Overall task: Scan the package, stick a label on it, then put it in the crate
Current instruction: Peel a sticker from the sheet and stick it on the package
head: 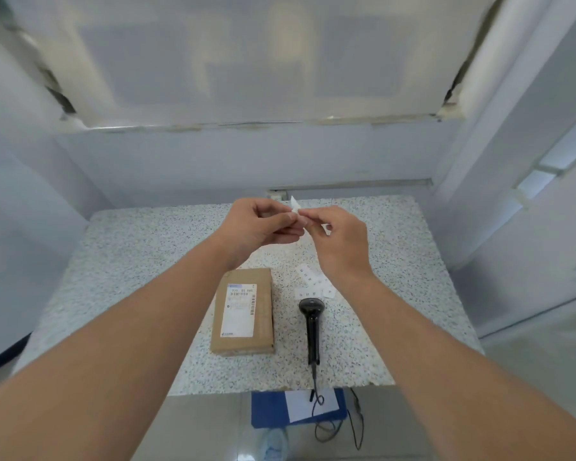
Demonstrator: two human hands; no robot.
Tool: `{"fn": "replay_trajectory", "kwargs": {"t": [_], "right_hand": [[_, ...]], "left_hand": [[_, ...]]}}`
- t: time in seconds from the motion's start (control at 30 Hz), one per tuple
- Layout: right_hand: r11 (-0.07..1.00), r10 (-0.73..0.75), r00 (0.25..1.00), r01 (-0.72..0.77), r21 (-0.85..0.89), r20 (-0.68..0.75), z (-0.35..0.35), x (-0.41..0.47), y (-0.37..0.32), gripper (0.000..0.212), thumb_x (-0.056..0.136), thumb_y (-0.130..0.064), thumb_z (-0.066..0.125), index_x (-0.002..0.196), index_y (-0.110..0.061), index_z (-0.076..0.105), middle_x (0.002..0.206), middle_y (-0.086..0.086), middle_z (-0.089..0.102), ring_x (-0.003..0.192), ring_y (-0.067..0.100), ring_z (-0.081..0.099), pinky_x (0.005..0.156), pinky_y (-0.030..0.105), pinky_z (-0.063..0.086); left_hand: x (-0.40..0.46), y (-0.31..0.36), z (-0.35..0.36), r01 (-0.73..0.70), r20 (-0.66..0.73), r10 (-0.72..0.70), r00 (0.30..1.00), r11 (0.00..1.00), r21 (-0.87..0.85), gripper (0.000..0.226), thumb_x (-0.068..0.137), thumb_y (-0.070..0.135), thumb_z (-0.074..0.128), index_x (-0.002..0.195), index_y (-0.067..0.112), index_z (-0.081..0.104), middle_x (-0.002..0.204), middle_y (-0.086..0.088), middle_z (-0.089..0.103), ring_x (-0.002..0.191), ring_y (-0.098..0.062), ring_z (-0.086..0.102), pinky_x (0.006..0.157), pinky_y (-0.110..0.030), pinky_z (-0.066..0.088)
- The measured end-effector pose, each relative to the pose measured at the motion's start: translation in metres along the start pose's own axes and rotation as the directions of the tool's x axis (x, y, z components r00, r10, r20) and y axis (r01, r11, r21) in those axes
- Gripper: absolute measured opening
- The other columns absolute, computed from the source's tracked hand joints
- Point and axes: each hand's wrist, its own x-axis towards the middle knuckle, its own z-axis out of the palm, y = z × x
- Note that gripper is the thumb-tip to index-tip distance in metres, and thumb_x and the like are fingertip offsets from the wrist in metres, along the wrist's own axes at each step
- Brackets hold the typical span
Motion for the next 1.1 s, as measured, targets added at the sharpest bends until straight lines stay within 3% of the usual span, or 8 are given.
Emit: {"fn": "replay_trajectory", "kwargs": {"t": [0.37, 0.73, 1.1], "right_hand": [[0.988, -0.156, 0.987, 0.156, 0.011, -0.033, -0.041, -0.013, -0.043, 0.015, 0.094, -0.019, 0.075, 0.107, -0.017, 0.082, 0.096, -0.003, 0.079, 0.088, 0.007, 0.071, 0.082, 0.025, 0.056], [0.971, -0.239, 0.971, 0.239, -0.008, -0.029, -0.054, -0.024, -0.055, 0.015, 0.093, -0.017, 0.076, 0.107, -0.016, 0.082, 0.095, -0.002, 0.078, 0.086, 0.009, 0.070, 0.078, 0.016, 0.053], [0.953, -0.302, 0.953, 0.301, -0.046, -0.016, -0.058, -0.028, -0.057, 0.019, 0.095, -0.020, 0.074, 0.110, -0.010, 0.081, 0.093, 0.006, 0.077, 0.085, 0.020, 0.071, 0.078, 0.041, 0.059]], "left_hand": [[-0.035, 0.050, 0.026, -0.105, 0.027, 0.104, 0.994, 0.993, 0.055, 0.009, 0.090, -0.004, 0.073, 0.098, -0.006, 0.074, 0.097, -0.029, 0.077, 0.089, -0.036, 0.077, 0.080, -0.039, 0.063], [-0.057, 0.063, 0.034, -0.133, 0.007, 0.133, 0.991, 0.985, 0.113, 0.020, 0.088, 0.005, 0.078, 0.099, -0.011, 0.074, 0.097, -0.032, 0.075, 0.094, -0.042, 0.076, 0.085, -0.045, 0.063], [-0.064, 0.068, 0.039, -0.160, 0.003, 0.162, 0.987, 0.971, 0.175, 0.004, 0.089, 0.002, 0.077, 0.091, -0.001, 0.077, 0.093, -0.028, 0.077, 0.089, -0.042, 0.077, 0.079, -0.041, 0.064]]}}
